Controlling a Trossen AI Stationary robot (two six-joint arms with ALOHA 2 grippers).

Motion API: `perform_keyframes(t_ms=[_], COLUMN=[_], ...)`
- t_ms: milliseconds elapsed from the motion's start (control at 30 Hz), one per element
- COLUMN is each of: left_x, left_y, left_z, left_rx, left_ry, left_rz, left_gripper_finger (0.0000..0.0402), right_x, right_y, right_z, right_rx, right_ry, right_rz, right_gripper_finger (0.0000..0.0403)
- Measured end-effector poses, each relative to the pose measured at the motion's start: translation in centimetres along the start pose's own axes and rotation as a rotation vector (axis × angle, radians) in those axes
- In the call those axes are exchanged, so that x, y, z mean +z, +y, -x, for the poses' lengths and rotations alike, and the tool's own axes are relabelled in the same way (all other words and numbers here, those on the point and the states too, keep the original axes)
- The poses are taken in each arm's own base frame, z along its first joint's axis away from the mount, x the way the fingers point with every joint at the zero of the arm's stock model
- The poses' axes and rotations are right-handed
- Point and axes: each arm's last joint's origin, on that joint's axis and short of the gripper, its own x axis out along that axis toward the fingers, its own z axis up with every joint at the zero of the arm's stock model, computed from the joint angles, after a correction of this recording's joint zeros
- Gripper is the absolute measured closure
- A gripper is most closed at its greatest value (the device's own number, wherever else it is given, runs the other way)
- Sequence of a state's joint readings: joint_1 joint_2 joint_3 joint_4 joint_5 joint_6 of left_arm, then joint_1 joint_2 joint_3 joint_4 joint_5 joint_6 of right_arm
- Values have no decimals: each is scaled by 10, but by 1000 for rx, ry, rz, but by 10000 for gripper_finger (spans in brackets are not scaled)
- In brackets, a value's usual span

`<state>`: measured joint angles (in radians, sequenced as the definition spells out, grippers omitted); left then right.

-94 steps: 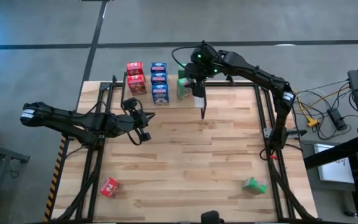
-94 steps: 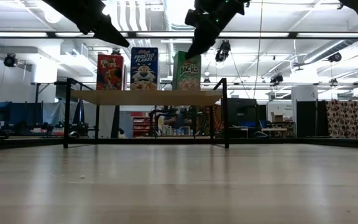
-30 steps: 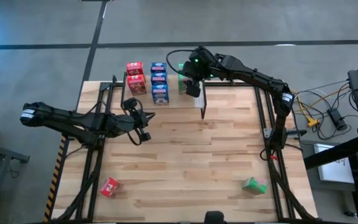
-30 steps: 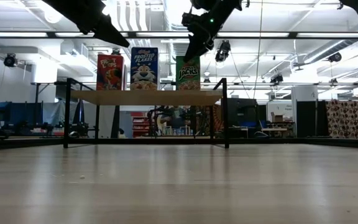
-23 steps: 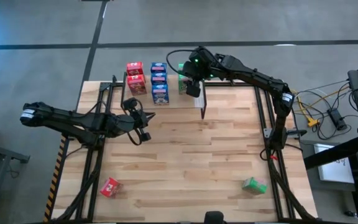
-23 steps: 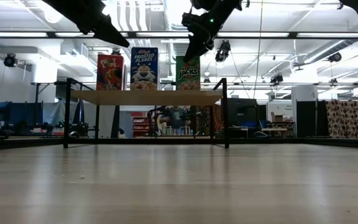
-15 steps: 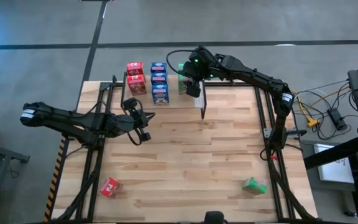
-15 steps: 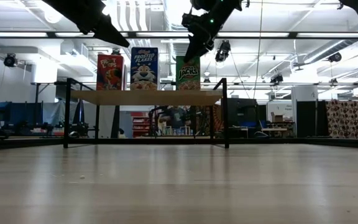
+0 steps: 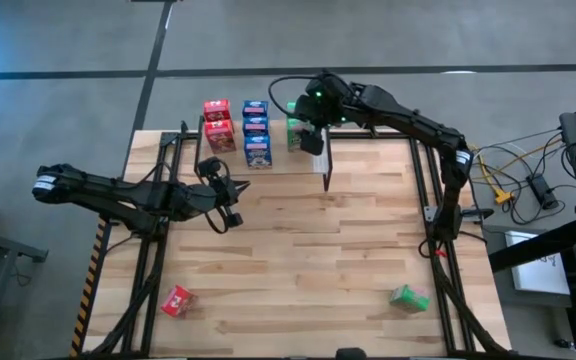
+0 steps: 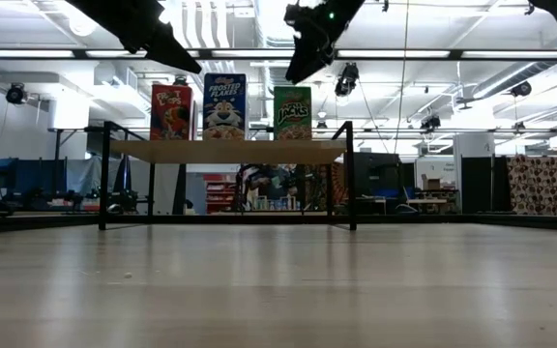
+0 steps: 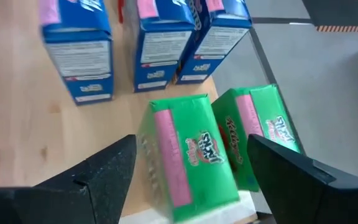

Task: Stack cereal on shelf
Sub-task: Put the red cereal box on the shelf aligned with the red cereal boxes

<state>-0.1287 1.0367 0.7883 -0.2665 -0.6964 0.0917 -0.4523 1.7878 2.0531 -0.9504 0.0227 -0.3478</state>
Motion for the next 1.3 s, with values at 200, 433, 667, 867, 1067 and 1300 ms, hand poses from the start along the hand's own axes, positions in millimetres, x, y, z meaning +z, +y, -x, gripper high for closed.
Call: perform_keyframes(t_ms=[200,433,667,867,1067,1300], left_x=[1,25,52,66,81,75], left_y=[-3,-18,-38,-59,-67,-83], left_z=[3,30,71,89,96,97], left_rx=[-15,-134,-314,-406,-382,-356], left_ry=[-12,-112,-194,-131,96,532], left_rz=[7,63,139,155,203,259], left_gripper_finger=[401,401,401,401,401,401], right_x=[11,18,10,-12,-47,-89], right_y=[17,60,116,161,188,197], right_z=[29,64,91,100,99,92], right_rx=[48,181,372,429,454,475], right_ry=[21,27,-2,-107,-200,-296], right_rz=[-24,-24,35,104,133,119], right_gripper_finger=[115,130,138,137,140,142])
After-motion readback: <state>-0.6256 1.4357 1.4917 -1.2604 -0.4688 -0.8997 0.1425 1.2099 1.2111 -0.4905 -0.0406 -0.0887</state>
